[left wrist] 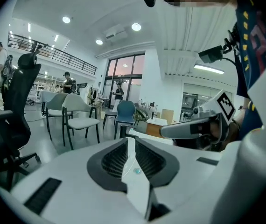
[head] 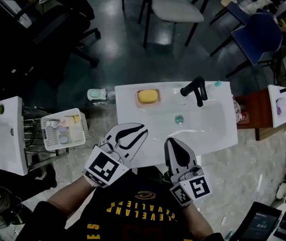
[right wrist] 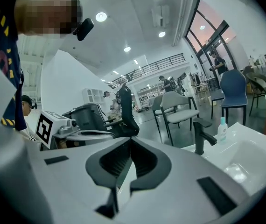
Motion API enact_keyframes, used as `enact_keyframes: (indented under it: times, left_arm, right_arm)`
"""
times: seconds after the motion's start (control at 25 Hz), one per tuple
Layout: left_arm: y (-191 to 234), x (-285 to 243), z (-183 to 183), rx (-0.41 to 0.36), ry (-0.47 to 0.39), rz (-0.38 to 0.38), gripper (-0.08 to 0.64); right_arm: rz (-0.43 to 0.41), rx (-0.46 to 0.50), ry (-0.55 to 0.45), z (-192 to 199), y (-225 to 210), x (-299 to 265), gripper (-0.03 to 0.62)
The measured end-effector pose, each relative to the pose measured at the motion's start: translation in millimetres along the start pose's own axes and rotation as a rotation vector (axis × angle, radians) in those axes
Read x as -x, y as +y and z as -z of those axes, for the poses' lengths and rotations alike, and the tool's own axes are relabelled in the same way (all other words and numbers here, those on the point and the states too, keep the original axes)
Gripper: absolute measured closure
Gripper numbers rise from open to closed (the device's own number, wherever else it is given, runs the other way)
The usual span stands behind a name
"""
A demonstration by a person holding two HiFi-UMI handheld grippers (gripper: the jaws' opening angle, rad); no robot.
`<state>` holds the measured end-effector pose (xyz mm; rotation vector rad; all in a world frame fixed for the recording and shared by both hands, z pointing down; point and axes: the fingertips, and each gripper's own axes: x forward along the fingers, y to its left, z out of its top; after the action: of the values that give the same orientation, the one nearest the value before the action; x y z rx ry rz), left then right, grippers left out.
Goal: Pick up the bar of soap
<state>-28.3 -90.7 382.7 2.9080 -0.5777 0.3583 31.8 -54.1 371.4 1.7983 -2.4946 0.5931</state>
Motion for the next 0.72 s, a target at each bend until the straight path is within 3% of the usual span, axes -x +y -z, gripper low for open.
enact_keyframes:
  times: [0.32,0.72]
  left_arm:
    - [22,-44,38,-0.155,0.221,-0.02,0.462]
    - [68,-85,70,-0.24,0.412,-0.052,0.405]
  right_arm:
    - [-0.037,-0.056,-0.02,-3,-25,-6,0.577]
    - [-0.04,-0.114,-0.029,2,-57,-4,0.577]
